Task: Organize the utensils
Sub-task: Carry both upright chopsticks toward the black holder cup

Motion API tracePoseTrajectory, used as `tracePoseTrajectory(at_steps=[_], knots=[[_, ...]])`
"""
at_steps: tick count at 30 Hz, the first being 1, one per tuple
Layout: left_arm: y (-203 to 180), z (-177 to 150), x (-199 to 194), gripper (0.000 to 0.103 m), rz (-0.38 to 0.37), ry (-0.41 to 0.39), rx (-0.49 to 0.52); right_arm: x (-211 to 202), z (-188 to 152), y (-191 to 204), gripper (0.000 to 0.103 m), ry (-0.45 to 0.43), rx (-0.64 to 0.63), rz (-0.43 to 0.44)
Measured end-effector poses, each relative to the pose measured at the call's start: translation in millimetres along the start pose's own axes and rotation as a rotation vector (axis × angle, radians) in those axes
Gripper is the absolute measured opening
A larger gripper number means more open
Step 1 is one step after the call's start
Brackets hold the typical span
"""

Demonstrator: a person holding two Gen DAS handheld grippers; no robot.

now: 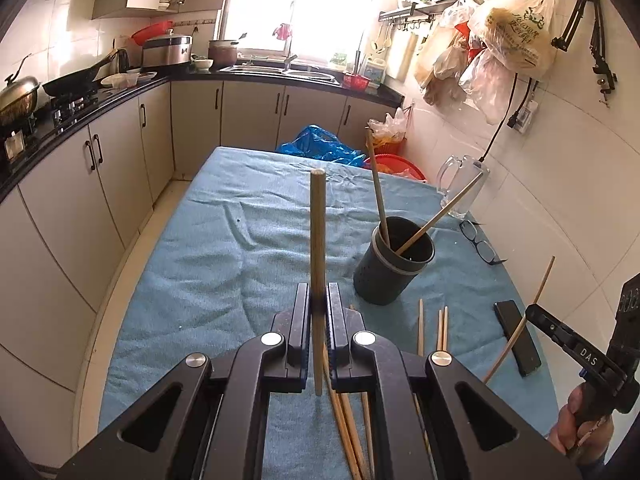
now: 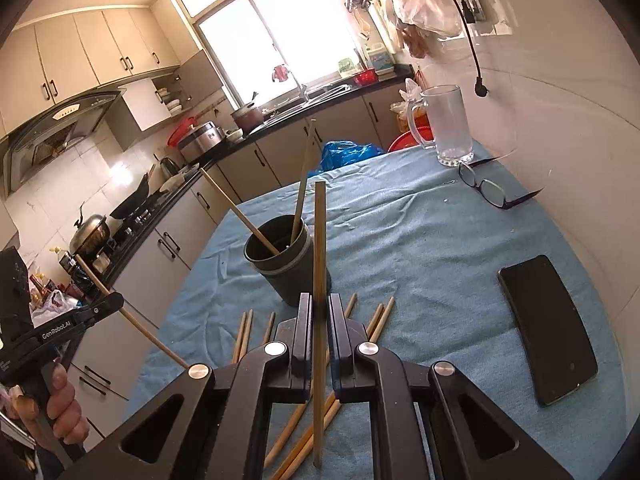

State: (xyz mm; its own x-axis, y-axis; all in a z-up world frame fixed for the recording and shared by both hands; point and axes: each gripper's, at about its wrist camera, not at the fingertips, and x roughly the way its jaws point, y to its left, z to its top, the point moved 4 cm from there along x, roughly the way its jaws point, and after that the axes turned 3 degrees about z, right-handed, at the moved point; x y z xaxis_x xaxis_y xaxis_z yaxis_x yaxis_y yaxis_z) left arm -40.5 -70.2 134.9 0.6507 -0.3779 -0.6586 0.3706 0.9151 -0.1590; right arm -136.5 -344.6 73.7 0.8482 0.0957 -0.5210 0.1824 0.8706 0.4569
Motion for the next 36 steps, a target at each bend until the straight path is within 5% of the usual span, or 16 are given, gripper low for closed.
tracePoseTrajectory(at_steps=[36], knots=[[-27.5, 31.7, -21.9, 0.007, -0.039, -0.059, 0.057, -17.3, 30.4, 1.5, 0.008, -0.085, -0.013, 0.017]])
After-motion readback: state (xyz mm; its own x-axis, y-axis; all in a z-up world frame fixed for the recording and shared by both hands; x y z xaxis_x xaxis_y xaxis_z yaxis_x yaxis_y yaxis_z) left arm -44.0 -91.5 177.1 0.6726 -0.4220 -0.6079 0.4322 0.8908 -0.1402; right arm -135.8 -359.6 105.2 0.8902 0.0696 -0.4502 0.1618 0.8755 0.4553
